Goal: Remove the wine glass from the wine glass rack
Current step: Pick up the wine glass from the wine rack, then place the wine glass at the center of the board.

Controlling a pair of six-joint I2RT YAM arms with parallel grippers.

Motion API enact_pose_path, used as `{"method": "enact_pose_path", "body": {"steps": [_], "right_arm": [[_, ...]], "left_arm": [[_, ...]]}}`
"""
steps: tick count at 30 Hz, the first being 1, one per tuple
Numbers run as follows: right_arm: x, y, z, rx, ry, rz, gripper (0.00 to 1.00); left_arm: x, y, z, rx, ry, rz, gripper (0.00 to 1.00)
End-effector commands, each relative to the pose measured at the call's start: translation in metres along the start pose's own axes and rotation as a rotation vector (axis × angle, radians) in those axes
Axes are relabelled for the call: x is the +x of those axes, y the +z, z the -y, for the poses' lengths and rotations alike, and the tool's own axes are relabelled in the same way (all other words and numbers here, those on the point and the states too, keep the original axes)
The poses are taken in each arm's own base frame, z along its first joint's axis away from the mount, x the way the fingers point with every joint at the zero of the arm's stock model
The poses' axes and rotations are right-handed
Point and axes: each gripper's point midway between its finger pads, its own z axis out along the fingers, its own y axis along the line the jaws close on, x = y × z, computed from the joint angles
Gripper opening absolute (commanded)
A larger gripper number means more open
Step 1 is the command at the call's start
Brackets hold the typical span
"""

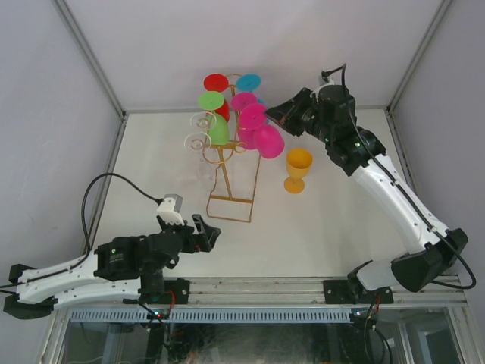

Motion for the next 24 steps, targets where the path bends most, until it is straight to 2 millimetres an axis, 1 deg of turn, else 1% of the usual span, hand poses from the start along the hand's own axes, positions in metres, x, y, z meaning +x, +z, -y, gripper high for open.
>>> {"method": "enact_pose_path", "body": {"steps": [1,3,5,8,11,16,18,22,24], "right_arm": [[-0.021,-0.038,-0.037,-0.095,-0.076,0.095,0.0],[-0.021,-0.048,-0.037,-0.104,-0.089,0.108,0.0],[-0.02,-0.063,-0.041,-0.137,-0.107,0.12,0.0],[-0.014,-0.085,-0.042,-0.176,-0.131,0.122,0.0],[-0.002,-0.106,-0.035,-0.199,-0.143,0.107,0.0],[0.026,-0.137,-0.027,-0.285,-0.154,0.046,0.0],[0.041,-0.143,-0.014,-0.284,-0.141,0.006,0.0],[0.066,-0.156,0.003,-0.32,-0.13,-0.054,0.0],[0.079,-0.161,0.018,-0.311,-0.117,-0.08,0.0]], "left_arm": [[-0.011,-0.002,0.009,0.03,-0.045,0.029,1.0],[-0.012,-0.003,0.01,0.036,-0.054,0.031,1.0],[-0.012,-0.004,0.011,0.045,-0.065,0.032,1.0],[-0.011,-0.005,0.013,0.066,-0.078,0.028,1.0],[-0.01,-0.006,0.017,0.088,-0.095,0.024,1.0],[-0.012,-0.006,0.018,0.114,-0.139,0.047,1.0],[-0.013,-0.005,0.018,0.12,-0.167,0.059,1.0],[-0.018,-0.005,0.016,0.126,-0.21,0.09,1.0],[-0.021,-0.006,0.017,0.133,-0.21,0.105,1.0]]}}
